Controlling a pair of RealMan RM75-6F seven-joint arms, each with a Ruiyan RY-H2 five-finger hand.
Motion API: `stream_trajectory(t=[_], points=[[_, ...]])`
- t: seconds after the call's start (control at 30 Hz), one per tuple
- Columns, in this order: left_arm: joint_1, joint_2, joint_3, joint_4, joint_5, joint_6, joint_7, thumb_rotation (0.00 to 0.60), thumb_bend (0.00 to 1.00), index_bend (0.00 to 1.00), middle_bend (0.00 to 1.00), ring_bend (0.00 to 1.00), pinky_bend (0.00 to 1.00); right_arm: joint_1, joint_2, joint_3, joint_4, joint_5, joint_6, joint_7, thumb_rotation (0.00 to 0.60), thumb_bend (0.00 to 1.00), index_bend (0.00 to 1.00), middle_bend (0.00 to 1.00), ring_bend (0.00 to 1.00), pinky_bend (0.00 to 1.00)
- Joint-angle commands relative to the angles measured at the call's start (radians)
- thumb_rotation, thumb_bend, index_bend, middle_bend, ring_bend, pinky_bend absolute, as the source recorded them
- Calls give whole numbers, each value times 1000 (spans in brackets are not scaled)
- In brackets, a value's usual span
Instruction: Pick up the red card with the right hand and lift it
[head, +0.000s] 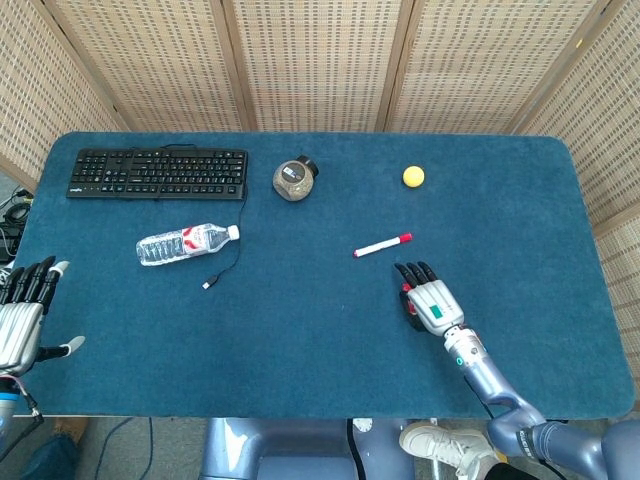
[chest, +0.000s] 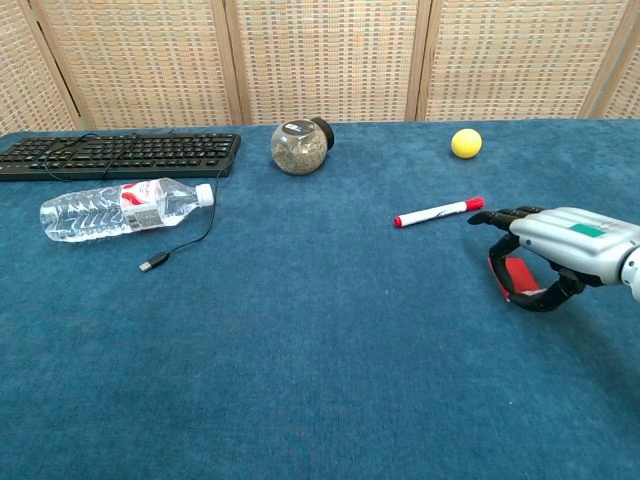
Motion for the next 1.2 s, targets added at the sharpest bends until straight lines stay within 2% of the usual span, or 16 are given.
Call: stream_trajectory(t=[0.03, 0.47, 0.83, 1.0, 1.2], points=[[0, 0, 0, -1, 0, 0, -1, 600, 0, 0, 0, 0, 0, 3, 5, 7, -1, -4, 8, 8, 600, 559, 666, 0, 0, 0], [-1, 5, -1, -1, -1, -2, -10, 600, 0, 0, 0, 0, 0, 41, 51, 93, -3, 51, 7, -10, 600, 563, 688, 6, 0, 0], [-1, 8, 0, -2, 3, -3, -17, 600, 0, 0, 0, 0, 0, 99, 74, 186, 82, 109, 6, -44, 600, 564, 709, 35, 0, 0], [1, 11, 0, -5, 4, 0, -20, 600, 0, 0, 0, 0, 0, 113, 93, 198, 87, 92, 36, -46, 600, 563, 709, 39, 0, 0], [2, 16, 0, -9, 7, 2, -28, 600, 0, 0, 0, 0, 0, 109, 146, 189, 13, 19, 115, -18, 600, 560, 710, 48, 0, 0]])
